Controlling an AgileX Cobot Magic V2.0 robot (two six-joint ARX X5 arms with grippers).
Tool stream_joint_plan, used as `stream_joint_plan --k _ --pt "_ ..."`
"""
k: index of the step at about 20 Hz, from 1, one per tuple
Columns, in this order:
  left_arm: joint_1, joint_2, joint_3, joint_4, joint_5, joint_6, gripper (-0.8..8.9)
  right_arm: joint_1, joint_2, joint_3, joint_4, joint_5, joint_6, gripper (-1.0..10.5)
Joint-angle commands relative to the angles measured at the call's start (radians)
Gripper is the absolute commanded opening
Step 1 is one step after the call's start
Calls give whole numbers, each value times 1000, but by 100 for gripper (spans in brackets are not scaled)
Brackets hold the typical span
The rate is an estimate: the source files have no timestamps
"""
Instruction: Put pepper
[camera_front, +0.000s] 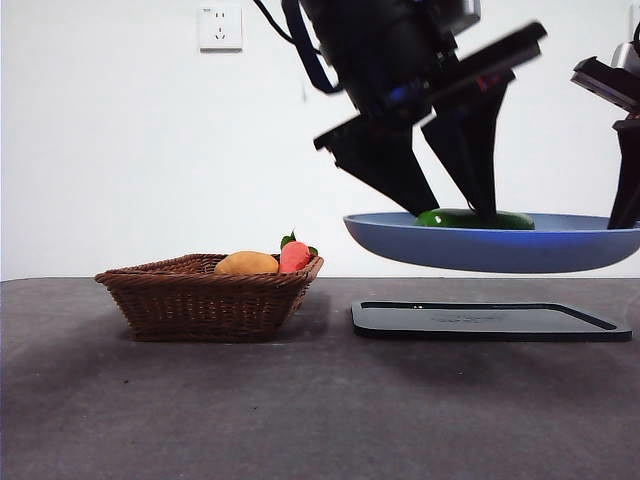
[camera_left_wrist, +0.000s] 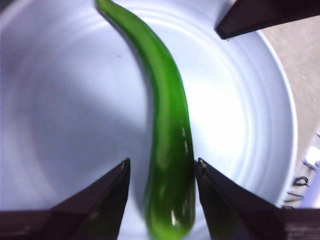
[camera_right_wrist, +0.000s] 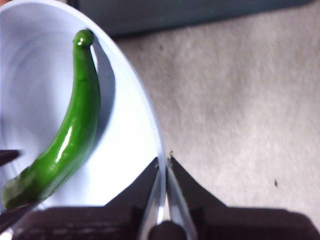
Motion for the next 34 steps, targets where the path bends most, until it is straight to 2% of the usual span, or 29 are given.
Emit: stream_joint_plan --k 1,6,11,16,21,25,34 --pt "-11 -13 63 -23 1 4 235 2 9 21 -5 -5 11 3" --pt "-2 -117 124 -77 -7 23 234 1 9 22 6 -2 60 3" --pt "84 -298 124 -106 -8 45 234 -27 42 56 55 32 105 3" --pt "172 -488 124 -169 -7 65 232 -69 198 207 70 50 111 3" --pt "214 -635 124 -220 -8 68 232 -79 418 380 101 55 111 3" --pt "214 -698 124 -227 -7 67 232 -78 552 462 148 55 111 3" --pt "214 -708 124 -232 -7 64 232 -86 641 464 245 76 113 3"
